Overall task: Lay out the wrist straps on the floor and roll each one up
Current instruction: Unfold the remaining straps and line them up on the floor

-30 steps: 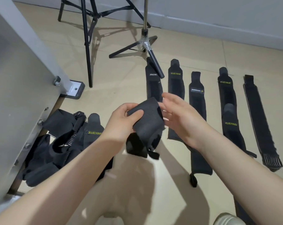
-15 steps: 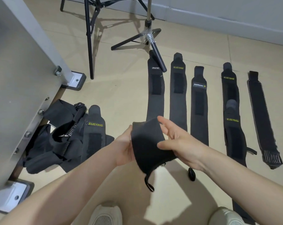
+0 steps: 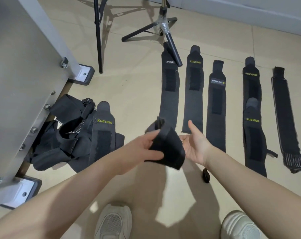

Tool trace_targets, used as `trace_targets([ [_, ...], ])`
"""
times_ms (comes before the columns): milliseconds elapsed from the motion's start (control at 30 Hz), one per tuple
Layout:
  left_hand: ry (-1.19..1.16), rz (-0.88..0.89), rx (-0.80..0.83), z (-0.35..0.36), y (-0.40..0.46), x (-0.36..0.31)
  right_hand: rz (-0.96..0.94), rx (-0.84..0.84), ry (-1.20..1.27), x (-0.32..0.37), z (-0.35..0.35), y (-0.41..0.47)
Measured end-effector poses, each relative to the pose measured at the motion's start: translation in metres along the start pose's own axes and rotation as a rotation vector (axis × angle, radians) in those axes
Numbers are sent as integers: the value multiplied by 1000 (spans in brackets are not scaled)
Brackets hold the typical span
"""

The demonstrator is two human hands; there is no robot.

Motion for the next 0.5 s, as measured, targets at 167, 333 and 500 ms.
trace_targets([
  [167, 100, -133, 256, 29, -18, 30, 18, -136, -26, -3, -7, 12],
  [333, 175, -376, 217, 8, -16, 61, -133, -122, -170, 23, -1, -1],
  [500, -328, -219, -229, -35, 13, 40, -309, 58, -472, 40, 33, -27],
])
Point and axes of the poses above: each hand's wrist, its own y-axis towards the middle knuckle, its own z-axis out of the palm, x = y × z, the point moved 10 cm from there along y, towards the middle knuckle, and after that the axes turned 6 degrees about -y, right-handed, at the moved point
